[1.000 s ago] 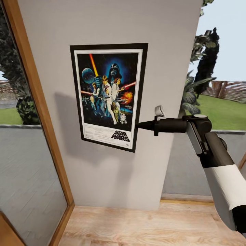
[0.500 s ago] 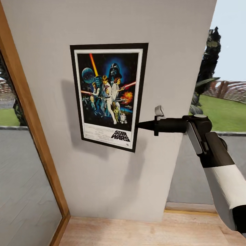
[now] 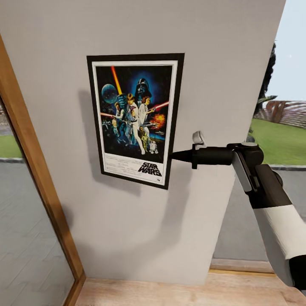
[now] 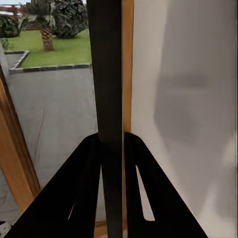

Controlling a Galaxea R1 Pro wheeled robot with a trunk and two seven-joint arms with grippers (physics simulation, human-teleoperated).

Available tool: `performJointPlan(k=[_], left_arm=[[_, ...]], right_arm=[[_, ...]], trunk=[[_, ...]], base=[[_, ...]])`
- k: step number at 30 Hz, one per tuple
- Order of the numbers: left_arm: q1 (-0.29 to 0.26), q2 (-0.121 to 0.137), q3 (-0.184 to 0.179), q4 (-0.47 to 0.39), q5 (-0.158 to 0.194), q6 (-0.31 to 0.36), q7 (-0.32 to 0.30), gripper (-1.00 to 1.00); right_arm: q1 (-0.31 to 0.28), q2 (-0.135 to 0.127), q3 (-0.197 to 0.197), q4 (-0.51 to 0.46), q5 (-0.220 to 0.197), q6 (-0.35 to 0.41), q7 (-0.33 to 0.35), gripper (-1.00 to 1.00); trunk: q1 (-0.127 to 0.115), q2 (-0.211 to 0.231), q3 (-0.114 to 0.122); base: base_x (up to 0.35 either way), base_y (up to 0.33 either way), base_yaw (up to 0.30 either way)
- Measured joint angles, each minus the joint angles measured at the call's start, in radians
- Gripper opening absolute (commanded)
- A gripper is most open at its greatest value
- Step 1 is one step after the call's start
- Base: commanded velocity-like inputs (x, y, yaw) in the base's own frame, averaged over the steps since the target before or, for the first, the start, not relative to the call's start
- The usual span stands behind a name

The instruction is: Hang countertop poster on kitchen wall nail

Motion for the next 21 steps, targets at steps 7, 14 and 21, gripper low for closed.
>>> performJointPlan(k=[7, 14, 21], left_arm=[[0.000, -0.006, 0.003, -0.003, 0.000, -0.001, -0.001, 1.00], [0.000, -0.006, 0.003, -0.003, 0.000, -0.001, -0.001, 1.00], [0.000, -0.006, 0.003, -0.003, 0.000, -0.001, -0.001, 1.00]], right_arm=[[-0.015, -0.003, -0.003, -0.012, -0.005, 0.021, 0.017, -1.00], [-0.015, -0.003, -0.003, -0.012, -0.005, 0.037, 0.017, -1.00], [-0.015, -0.003, -0.003, -0.012, -0.005, 0.037, 0.017, -1.00]], trunk=[[0.000, 0.000, 0.000], [0.000, 0.000, 0.000], [0.000, 0.000, 0.000]], base=[[0.000, 0.000, 0.000], [0.000, 0.000, 0.000], [0.000, 0.000, 0.000]])
